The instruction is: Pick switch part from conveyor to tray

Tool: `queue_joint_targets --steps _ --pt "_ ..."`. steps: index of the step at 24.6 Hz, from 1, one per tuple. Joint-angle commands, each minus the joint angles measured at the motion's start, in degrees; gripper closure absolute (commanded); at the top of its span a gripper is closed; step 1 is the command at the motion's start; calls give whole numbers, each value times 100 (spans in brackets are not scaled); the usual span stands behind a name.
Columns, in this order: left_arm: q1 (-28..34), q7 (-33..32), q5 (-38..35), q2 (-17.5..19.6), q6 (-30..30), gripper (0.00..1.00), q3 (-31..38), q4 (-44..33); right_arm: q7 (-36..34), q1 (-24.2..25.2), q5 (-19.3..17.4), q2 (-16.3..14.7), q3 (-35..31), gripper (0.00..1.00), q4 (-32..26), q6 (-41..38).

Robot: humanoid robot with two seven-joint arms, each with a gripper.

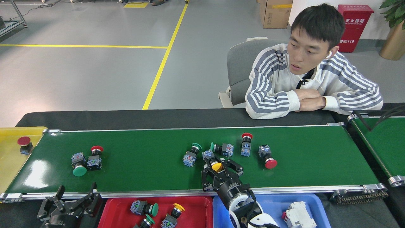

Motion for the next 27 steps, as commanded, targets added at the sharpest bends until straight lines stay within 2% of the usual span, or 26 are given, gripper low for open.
queue_joint_targets --steps 1,2,3,7,11,13,15,17,20,22,24,27 --pt "-236 37 24 164 45 0 23 196 -69 190 -9 -171 277 76 -478 -373" --pt "-324 37 24 217 36 0 23 302 -78 322 -9 -198 391 50 -619 -523" --pt "-403 37 33 270 36 0 23 407 -122 463 -9 -198 497 2 -715 -654" --pt "-852 37 33 428 27 0 5 1075 -166 560 -9 -180 584 0 -759 -1112" --pt "-1397 55 33 534 1 0 -13 1813 -306 533 -53 -154 479 0 -847 -1085" --pt "-1511 63 41 613 -17 0 -13 2059 -535 630 -71 -162 -31 0 -1023 -962" --pt "-1572 63 50 656 -17 0 -13 2173 -588 1078 -71 -127 -847 0 -1198 -462" --pt "-1643 72 50 683 -17 0 -21 2297 -737 1430 -71 -83 -1367 0 -1313 -127" --pt "-1862 81 50 692 36 0 -30 2648 -1423 1896 -97 -92 -2360 0 -1331 -83" --pt "-2179 81 41 701 89 1 -13 3096 -1598 2238 -281 -92 -3106 0 -1357 -118" --pt "-2504 98 41 744 308 1 -39 3500 -1572 2291 -317 -101 -3423 0 -1313 -101" --pt "-2803 345 33 771 563 3 -101 3958 -1493 2291 -317 -92 -3458 0 -1304 -83"
